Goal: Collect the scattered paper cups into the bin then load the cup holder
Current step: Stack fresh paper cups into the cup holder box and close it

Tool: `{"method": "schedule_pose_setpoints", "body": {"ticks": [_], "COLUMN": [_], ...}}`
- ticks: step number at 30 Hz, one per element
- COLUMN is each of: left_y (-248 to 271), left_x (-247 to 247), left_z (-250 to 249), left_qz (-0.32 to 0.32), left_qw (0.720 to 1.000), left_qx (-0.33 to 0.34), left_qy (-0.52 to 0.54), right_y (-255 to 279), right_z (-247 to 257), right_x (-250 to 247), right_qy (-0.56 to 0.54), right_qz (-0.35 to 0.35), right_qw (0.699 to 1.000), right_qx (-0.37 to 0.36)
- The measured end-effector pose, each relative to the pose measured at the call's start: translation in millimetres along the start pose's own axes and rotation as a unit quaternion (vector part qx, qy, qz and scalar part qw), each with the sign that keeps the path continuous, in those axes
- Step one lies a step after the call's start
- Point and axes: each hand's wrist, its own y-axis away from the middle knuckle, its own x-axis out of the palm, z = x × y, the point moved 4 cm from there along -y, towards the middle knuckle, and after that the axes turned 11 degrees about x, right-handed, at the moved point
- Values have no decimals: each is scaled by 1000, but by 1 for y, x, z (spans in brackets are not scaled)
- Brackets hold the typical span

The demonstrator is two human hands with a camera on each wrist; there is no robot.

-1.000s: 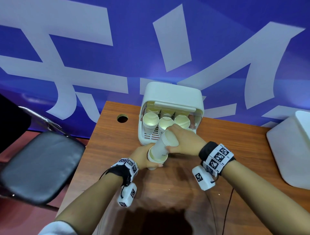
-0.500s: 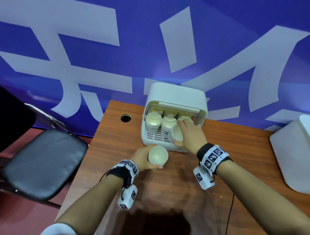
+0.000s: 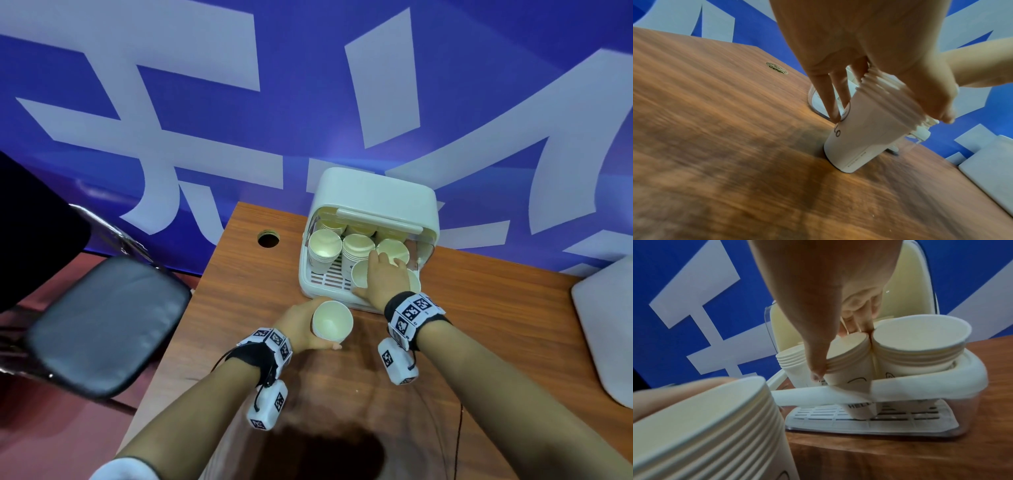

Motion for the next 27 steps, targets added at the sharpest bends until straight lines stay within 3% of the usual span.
{"method": "schedule_pose_setpoints", "body": {"ticks": [9,13,21,27], "left_y": [-4,-10,-24,-45], "left_x": [0,-3,-54,-74], "left_z": [-5,-5,-33,-47], "left_qz": [5,18,-128,-191], "left_qw": [1000,1000,984,978], "left_qx": [0,-1,12,52], "left_qy": [-3,-10,126,70], "right_y": [3,8,16,18], "right_z": [1,-3,-17,-26], "right_x": [3,-3,-26,-33], "right_qy": [-26,-27,-134,-189], "right_qz": [-41,-62,-88,-83], "right_qw": [999,998,987,979], "right_qx": [23,-3,-18,-5]}}
